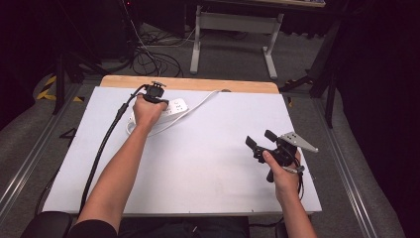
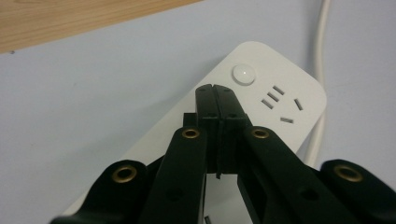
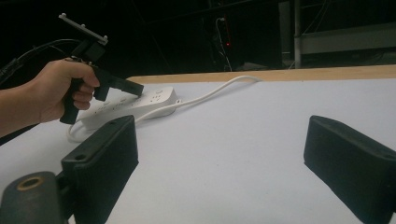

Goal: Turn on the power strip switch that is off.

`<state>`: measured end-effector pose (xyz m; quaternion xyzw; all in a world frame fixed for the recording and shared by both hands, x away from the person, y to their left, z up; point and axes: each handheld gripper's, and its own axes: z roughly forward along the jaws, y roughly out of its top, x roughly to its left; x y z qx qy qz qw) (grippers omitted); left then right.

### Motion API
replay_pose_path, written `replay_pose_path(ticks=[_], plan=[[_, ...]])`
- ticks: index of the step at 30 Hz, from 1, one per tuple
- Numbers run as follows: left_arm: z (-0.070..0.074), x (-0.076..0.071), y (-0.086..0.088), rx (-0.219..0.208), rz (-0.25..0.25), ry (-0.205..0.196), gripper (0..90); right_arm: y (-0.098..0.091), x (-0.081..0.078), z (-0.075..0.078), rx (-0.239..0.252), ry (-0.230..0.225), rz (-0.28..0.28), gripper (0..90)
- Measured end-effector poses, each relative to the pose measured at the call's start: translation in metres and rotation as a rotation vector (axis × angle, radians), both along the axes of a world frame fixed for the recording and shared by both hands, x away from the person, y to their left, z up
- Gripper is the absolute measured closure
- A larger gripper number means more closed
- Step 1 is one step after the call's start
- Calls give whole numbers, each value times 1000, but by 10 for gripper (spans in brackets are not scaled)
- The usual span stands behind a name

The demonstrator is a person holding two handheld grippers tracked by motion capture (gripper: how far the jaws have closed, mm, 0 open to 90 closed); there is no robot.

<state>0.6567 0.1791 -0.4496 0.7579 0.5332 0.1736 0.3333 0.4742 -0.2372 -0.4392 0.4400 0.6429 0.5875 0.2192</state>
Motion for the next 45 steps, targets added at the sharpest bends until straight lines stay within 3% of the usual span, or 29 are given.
replay_pose_path(ticks=[2,5,7,9,12,19,22,25,27,30,36,40,45], plan=[[-3,-3,1,-28,5,-17,900,0,0,0,0,1,1,105],[-3,-6,4,-33,24,-47,900,0,1,-1,-2,4,3,105],[0,-11,6,-53,35,-88,900,1,1,-1,-7,4,6,107],[5,-20,6,-44,37,-146,900,2,2,-1,-8,5,10,110],[15,-40,9,16,6,-250,900,2,2,-2,-10,6,11,111],[34,-103,40,-22,51,-412,900,3,2,-2,-14,8,7,114],[34,-134,54,-7,47,-470,900,3,2,-2,-15,10,3,116],[37,-157,71,-44,57,-504,900,4,3,-2,-17,9,0,116],[41,-168,81,-84,76,-527,900,5,2,-2,-19,9,-1,116],[45,-183,91,-108,102,-562,900,5,2,-1,-21,8,-3,118],[35,-213,101,-160,149,-539,899,3,0,-2,-14,8,-10,118],[33,-220,105,-185,181,-532,899,2,-1,-1,-13,7,-5,118],[33,-221,103,-150,167,-538,819,3,0,-2,-13,6,4,119]])
